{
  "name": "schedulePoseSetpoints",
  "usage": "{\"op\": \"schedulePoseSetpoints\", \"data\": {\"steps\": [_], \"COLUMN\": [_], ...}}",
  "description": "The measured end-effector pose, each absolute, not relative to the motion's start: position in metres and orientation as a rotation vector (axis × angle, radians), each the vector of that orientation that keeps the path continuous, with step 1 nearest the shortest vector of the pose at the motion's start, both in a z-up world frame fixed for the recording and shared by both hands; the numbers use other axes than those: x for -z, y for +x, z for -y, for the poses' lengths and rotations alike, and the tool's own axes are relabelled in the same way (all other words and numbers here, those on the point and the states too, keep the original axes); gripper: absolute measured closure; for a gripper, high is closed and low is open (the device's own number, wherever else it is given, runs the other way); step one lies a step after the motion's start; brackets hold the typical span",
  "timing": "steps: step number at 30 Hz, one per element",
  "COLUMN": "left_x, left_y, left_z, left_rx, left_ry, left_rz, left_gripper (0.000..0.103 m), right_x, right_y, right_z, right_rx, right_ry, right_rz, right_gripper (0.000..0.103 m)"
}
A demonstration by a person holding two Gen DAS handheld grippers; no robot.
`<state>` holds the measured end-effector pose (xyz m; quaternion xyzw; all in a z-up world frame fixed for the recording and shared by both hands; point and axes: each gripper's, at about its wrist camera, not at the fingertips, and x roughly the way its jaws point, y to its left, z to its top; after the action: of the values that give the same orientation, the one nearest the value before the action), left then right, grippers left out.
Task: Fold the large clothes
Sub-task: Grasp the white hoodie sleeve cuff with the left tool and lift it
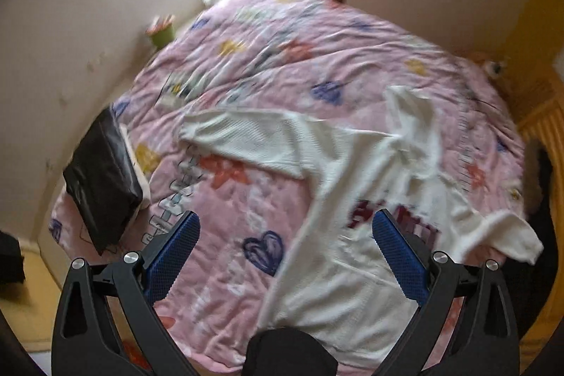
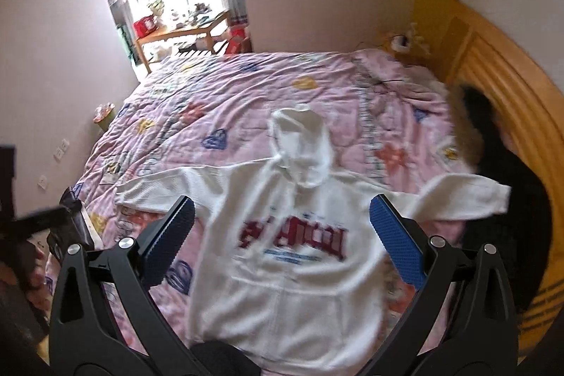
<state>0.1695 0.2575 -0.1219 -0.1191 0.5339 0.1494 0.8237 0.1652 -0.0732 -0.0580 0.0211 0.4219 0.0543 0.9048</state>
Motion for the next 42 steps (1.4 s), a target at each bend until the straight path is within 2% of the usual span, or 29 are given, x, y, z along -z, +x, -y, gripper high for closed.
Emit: {"op": "schedulePoseSetpoints", "data": {"steps": [4, 10, 15, 19, 24, 29, 31, 32, 35, 37, 39, 42], "left_x": [0.202, 0.336, 0.441, 0.509, 0.553, 0.555, 0.554, 0.556, 0.554, 0.549, 0.542, 0.523], "left_y": [0.217, 0.276, 0.320, 0.343, 0.354, 0.360, 0.362, 0.363, 0.370, 0.377, 0.385, 0.397], "left_z": [-0.350, -0.457, -0.521, -0.563, -0.602, -0.634, -0.642, -0.644, -0.641, -0.631, -0.619, -0.597], "left_rx": [-0.417, -0.542, -0.642, -0.646, -0.628, -0.649, -0.633, -0.625, -0.598, -0.586, -0.584, -0.604], "left_ry": [-0.348, -0.432, -0.381, -0.467, -0.698, -0.830, -0.844, -0.846, -0.774, -0.679, -0.621, -0.544], "left_rz": [-1.176, -1.221, -1.282, -1.378, -1.418, -1.339, -1.312, -1.322, -1.321, -1.326, -1.326, -1.296], "left_gripper": [0.008, 0.008, 0.008, 0.008, 0.008, 0.008, 0.029, 0.031, 0.046, 0.066, 0.078, 0.086], "right_x": [0.108, 0.218, 0.298, 0.345, 0.364, 0.367, 0.371, 0.375, 0.386, 0.391, 0.395, 0.399], "right_y": [0.230, 0.300, 0.321, 0.324, 0.319, 0.317, 0.317, 0.317, 0.314, 0.312, 0.309, 0.307], "right_z": [-0.007, -0.097, -0.123, -0.133, -0.149, -0.153, -0.150, -0.146, -0.129, -0.114, -0.096, -0.065], "right_rx": [-0.194, -0.253, -0.239, -0.194, -0.189, -0.201, -0.203, -0.200, -0.175, -0.151, -0.115, -0.051], "right_ry": [0.008, 0.009, -0.007, 0.026, 0.031, 0.046, 0.059, 0.070, 0.117, 0.151, 0.155, 0.142], "right_rz": [-0.901, -0.996, -1.064, -1.113, -1.167, -1.164, -1.152, -1.147, -1.158, -1.159, -1.159, -1.140], "right_gripper": [0.006, 0.006, 0.006, 0.006, 0.006, 0.006, 0.006, 0.006, 0.006, 0.006, 0.006, 0.006]}}
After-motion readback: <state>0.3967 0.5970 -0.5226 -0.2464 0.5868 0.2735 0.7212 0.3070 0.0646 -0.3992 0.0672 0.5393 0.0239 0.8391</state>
